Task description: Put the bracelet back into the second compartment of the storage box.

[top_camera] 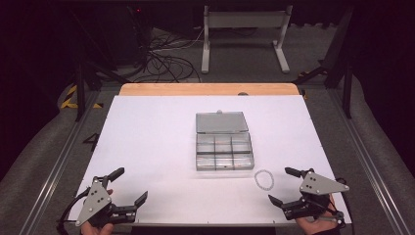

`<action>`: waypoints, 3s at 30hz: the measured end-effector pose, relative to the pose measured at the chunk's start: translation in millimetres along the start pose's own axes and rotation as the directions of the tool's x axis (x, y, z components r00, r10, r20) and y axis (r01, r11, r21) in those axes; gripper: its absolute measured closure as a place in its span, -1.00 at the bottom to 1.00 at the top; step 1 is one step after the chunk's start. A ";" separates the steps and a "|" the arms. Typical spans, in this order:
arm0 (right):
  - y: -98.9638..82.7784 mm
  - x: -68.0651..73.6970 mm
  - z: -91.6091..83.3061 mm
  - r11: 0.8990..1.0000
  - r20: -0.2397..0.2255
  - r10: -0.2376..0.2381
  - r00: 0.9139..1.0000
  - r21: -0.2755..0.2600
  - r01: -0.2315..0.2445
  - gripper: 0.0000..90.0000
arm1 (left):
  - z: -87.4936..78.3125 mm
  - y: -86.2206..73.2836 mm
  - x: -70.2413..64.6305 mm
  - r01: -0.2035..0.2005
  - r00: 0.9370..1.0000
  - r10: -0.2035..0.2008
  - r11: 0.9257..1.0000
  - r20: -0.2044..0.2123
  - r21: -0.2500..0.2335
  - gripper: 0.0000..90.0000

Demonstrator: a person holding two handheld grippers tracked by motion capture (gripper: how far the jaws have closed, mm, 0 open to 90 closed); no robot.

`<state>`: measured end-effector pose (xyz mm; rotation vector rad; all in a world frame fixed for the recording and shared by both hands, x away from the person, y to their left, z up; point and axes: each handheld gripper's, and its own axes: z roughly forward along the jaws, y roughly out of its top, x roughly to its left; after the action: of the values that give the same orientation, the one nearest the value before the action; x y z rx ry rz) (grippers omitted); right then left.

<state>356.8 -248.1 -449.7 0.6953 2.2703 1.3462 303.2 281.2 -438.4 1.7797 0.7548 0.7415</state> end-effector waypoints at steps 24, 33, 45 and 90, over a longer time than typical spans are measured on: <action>3.2 1.5 2.4 1.000 -0.005 -0.002 1.000 0.023 0.002 -0.87 | -1.2 -0.2 1.5 0.012 1.000 -0.012 1.000 0.009 0.000 -0.89; 14.9 -7.2 5.6 0.999 0.010 0.006 1.000 0.051 -0.007 -0.85 | -0.2 0.0 0.9 -0.014 1.000 0.014 1.000 -0.006 0.006 -0.89; 27.3 -23.5 14.0 0.997 0.015 0.030 0.999 0.068 -0.031 -0.85 | 0.1 -0.2 0.8 -0.012 1.000 0.012 1.000 -0.005 0.011 -0.89; 44.7 -62.0 48.1 0.983 0.044 0.111 0.993 0.142 -0.117 -0.87 | 1.4 -0.7 1.2 -0.011 1.000 0.011 1.000 0.002 0.020 -0.89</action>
<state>442.8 -234.4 -425.9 0.9036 2.3480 1.2164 304.9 281.6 -439.4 1.8034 0.7538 0.7415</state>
